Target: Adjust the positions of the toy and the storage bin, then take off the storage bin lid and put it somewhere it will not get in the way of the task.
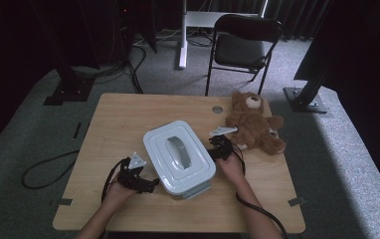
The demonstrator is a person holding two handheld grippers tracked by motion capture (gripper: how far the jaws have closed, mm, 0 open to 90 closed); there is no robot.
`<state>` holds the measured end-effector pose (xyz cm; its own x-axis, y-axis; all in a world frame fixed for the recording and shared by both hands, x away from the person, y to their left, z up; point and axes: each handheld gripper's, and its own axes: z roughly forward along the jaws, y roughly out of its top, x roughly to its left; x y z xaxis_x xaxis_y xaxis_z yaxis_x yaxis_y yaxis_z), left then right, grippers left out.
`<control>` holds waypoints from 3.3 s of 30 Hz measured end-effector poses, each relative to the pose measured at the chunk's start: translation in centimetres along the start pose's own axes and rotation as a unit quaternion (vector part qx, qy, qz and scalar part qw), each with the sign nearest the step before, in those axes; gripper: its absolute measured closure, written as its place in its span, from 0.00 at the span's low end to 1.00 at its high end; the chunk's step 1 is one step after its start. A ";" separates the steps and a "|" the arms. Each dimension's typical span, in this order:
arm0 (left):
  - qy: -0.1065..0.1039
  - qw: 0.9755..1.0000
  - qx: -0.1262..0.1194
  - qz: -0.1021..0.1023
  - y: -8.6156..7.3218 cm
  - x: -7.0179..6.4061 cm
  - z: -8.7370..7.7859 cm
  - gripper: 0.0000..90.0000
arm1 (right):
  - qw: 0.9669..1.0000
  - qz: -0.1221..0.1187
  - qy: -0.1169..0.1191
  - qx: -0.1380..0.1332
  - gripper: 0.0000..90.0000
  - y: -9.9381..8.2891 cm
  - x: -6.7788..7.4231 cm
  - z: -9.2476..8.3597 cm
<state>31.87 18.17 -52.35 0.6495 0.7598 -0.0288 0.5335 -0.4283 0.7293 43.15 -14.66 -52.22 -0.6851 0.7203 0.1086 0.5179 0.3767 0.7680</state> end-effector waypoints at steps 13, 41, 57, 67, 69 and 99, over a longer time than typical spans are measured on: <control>-0.004 0.999 -0.012 -0.037 -2.1 2.2 -2.2 0.01 | 0.999 -0.032 -0.037 -0.015 0.15 -2.4 0.2 -1.6; -0.012 0.999 -0.030 -0.032 -2.3 1.8 -5.6 0.01 | 0.994 0.018 -0.101 -0.033 0.15 -11.4 -0.8 -9.4; -0.036 0.998 -0.053 0.004 1.0 -0.2 -8.0 0.01 | 0.981 0.086 -0.169 -0.047 0.15 -16.4 -2.2 -15.1; -0.066 0.994 -0.073 0.045 4.9 -2.2 -8.2 0.01 | 0.978 0.084 -0.190 -0.018 0.15 -16.1 -2.6 -14.2; -0.073 0.993 -0.073 0.052 5.5 -2.7 -8.0 0.01 | 0.978 0.082 -0.191 -0.010 0.15 -16.1 -2.5 -14.1; -0.105 0.992 -0.035 0.056 10.3 -5.8 -2.9 0.01 | 0.981 0.082 -0.175 0.013 0.15 -16.0 -2.6 -13.7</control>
<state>32.04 10.77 -42.71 0.8054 0.5873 -0.0805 0.4165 -0.4640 0.7818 29.64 -30.57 -56.12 -0.3758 0.9267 0.0027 0.6226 0.2504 0.7414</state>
